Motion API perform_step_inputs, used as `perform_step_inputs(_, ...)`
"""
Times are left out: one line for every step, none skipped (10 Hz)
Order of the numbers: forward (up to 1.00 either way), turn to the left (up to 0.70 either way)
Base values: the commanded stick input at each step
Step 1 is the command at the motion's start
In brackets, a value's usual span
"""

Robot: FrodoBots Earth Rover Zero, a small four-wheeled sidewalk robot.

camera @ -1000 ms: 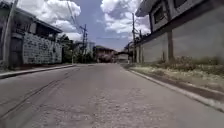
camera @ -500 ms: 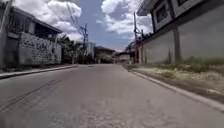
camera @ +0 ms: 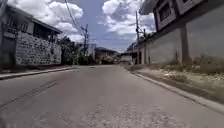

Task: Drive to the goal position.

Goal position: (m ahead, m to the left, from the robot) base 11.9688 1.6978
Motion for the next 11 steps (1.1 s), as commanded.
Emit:
perform_step_inputs(1.0,0.0)
perform_step_inputs(1.0,0.0)
perform_step_inputs(1.0,0.0)
perform_step_inputs(1.0,0.0)
perform_step_inputs(1.0,0.0)
perform_step_inputs(1.0,0.0)
perform_step_inputs(1.0,0.0)
perform_step_inputs(1.0,0.0)
perform_step_inputs(1.0,0.0)
perform_step_inputs(1.0,0.0)
perform_step_inputs(1.0,0.0)
